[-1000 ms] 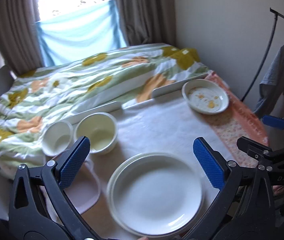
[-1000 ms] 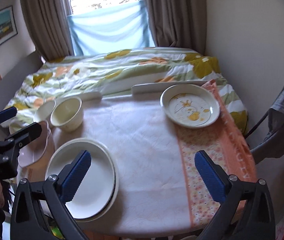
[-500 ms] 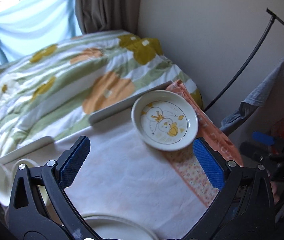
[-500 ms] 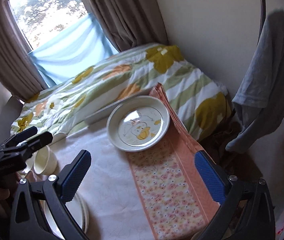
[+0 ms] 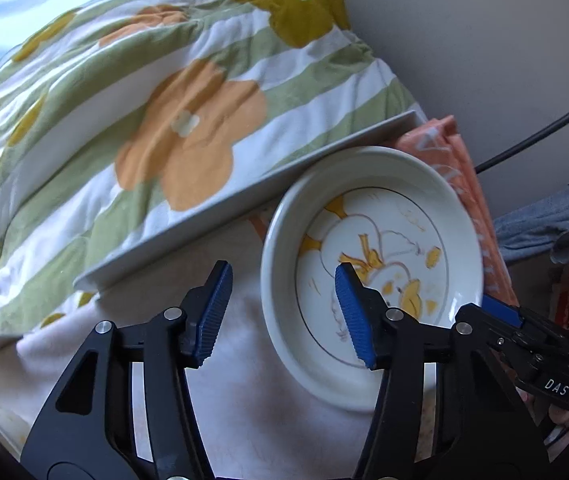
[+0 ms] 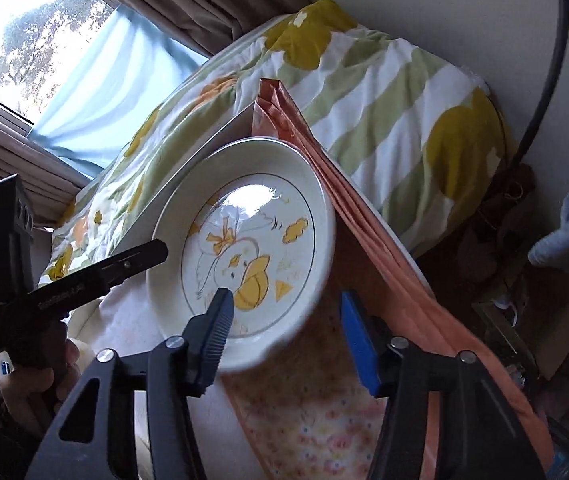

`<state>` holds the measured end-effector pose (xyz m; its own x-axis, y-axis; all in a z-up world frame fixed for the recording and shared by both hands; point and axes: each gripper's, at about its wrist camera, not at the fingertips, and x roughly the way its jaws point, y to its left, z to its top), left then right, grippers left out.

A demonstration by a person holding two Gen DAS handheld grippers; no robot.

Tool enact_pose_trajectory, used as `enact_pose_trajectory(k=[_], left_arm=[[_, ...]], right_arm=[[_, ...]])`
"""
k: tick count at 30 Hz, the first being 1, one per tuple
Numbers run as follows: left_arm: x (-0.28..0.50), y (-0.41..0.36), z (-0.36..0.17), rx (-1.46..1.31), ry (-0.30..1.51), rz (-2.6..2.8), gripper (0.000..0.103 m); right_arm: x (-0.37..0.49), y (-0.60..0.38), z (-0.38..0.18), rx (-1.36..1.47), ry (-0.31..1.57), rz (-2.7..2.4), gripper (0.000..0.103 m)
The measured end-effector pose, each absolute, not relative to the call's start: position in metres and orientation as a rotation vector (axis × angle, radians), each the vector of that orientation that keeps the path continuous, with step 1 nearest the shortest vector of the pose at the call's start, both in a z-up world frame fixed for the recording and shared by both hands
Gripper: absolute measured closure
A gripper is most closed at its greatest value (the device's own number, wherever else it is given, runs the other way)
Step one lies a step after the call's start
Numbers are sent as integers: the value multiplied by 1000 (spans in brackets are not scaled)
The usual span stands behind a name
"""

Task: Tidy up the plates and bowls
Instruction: 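Reach both tools to the small duck plate rim and close on it, then carry the duck plate with both tools and lower it onto the plate stack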

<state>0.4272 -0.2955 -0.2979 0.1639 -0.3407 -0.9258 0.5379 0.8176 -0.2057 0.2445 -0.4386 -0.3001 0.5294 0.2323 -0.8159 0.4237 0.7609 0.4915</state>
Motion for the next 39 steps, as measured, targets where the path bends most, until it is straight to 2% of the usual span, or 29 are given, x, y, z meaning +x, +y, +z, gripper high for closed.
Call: enact_pose_trajectory(k=[1, 3, 5, 7, 8, 12, 24, 39], left_arm=[[431, -299, -302, 191, 1266, -630, 58], [436, -300, -305, 194, 1278, -631, 70], [440, -300, -308, 196, 1287, -634, 72], [442, -302, -312, 191, 1295, -646, 83], [443, -302, -314, 195, 1303, -649, 84], [437, -302, -311, 216, 1289, -654, 86], [416, -301, -286, 289, 1173, -633, 86], [337, -237, -195, 174, 1015, -586, 86]], right_arm=[[248, -440, -302, 738, 1036, -134, 58], [248, -439, -308, 763, 1042, -174, 71], [250, -439, -310, 766, 1046, -200, 73], [253, -439, -312, 761, 1051, -215, 79], [254, -440, -313, 756, 1057, -222, 81], [259, -443, -315, 744, 1069, -231, 90], [260, -439, -305, 646, 1067, -204, 90], [217, -397, -210, 402, 938, -114, 90]])
